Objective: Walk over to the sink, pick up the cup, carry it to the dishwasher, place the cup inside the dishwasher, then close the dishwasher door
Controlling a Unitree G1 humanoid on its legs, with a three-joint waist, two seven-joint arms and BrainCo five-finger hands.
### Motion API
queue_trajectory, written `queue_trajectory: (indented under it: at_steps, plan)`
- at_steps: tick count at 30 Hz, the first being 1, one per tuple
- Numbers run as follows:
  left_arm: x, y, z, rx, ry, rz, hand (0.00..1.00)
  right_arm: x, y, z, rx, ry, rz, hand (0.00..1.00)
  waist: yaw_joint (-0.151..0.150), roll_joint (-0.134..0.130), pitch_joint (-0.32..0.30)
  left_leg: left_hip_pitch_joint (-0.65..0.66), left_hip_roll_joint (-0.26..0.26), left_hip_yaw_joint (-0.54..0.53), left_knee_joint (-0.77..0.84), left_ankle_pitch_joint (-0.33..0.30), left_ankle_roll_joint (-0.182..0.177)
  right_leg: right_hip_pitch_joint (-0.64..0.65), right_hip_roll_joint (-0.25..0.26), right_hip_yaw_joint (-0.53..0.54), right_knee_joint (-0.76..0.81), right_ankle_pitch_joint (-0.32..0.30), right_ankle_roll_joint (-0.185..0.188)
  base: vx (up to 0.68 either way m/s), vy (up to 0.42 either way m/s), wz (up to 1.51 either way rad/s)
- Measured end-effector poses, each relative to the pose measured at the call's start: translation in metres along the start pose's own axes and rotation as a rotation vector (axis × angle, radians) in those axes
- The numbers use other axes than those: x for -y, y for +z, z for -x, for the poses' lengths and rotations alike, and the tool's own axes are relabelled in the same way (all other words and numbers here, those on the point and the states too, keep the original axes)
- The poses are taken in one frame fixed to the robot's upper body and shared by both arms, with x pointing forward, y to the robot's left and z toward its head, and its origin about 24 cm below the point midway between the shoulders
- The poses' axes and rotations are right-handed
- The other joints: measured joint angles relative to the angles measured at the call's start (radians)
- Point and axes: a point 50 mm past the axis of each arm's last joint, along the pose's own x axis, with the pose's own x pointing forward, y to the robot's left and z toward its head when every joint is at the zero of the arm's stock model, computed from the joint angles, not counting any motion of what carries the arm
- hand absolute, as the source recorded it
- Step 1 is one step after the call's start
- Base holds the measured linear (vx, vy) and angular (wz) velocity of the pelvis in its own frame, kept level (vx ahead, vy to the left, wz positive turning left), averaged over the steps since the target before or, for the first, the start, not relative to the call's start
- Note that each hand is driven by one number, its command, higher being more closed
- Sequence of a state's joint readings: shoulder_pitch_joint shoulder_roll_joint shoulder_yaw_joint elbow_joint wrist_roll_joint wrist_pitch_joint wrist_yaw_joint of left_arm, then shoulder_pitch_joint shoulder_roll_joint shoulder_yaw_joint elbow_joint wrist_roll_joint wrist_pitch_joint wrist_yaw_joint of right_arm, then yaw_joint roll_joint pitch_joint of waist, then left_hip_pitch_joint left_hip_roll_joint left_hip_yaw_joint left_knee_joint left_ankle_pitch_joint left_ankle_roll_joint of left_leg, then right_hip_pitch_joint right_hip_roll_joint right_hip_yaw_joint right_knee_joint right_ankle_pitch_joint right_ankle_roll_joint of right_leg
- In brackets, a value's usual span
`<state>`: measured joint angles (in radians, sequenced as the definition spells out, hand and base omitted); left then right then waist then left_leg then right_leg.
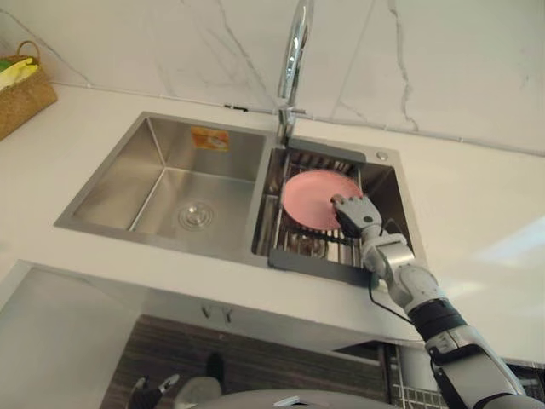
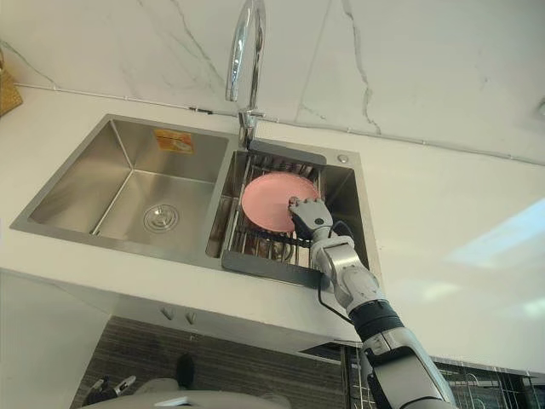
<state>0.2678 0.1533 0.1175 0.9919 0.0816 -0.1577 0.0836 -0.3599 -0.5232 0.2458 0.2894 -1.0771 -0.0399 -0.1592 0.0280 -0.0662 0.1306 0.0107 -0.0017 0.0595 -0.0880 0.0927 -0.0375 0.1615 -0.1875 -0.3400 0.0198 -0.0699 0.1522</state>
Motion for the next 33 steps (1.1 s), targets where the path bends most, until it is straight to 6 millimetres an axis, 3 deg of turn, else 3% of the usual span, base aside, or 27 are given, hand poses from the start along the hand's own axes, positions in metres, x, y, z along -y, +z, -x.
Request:
queue_trajectory:
  at_steps: [5, 26, 30, 33]
  plan:
    - [0.0, 0.001, 0.0, 0.006, 0.002, 0.003, 0.0, 0.032, -0.013, -0.001, -0.048, -0.192, -0.069, 1.0, -0.006, 0.001, 0.0, 0.001, -0.002, 0.008, 0.0, 0.001, -0.003, 0.0, -0.002, 0.003, -0.007, 0.0, 0.001, 0.0, -0.009, -0.04]
    - [0.004, 0.001, 0.001, 0.016, 0.005, 0.014, 0.0, 0.034, -0.012, -0.001, -0.019, -0.208, -0.105, 1.0, -0.012, 0.001, 0.0, 0.006, -0.001, 0.006, 0.0, 0.005, -0.004, 0.003, -0.002, 0.002, -0.005, 0.003, 0.001, 0.0, 0.0, 0.0]
    - [0.004, 0.003, 0.001, 0.031, 0.001, -0.005, 0.0, 0.045, -0.019, 0.002, -0.023, -0.241, -0.092, 1.0, -0.021, 0.001, 0.0, 0.004, -0.007, 0.01, 0.0, 0.006, 0.0, 0.001, -0.007, 0.003, -0.008, 0.003, 0.003, 0.0, 0.0, 0.0]
    - [0.007, 0.005, 0.0, 0.047, -0.012, -0.032, 0.0, 0.057, -0.037, 0.005, -0.082, -0.289, -0.094, 1.0, -0.029, 0.0, 0.0, 0.009, -0.016, 0.018, 0.001, 0.01, 0.013, 0.001, -0.017, 0.012, -0.007, 0.012, 0.015, 0.0, 0.003, -0.07]
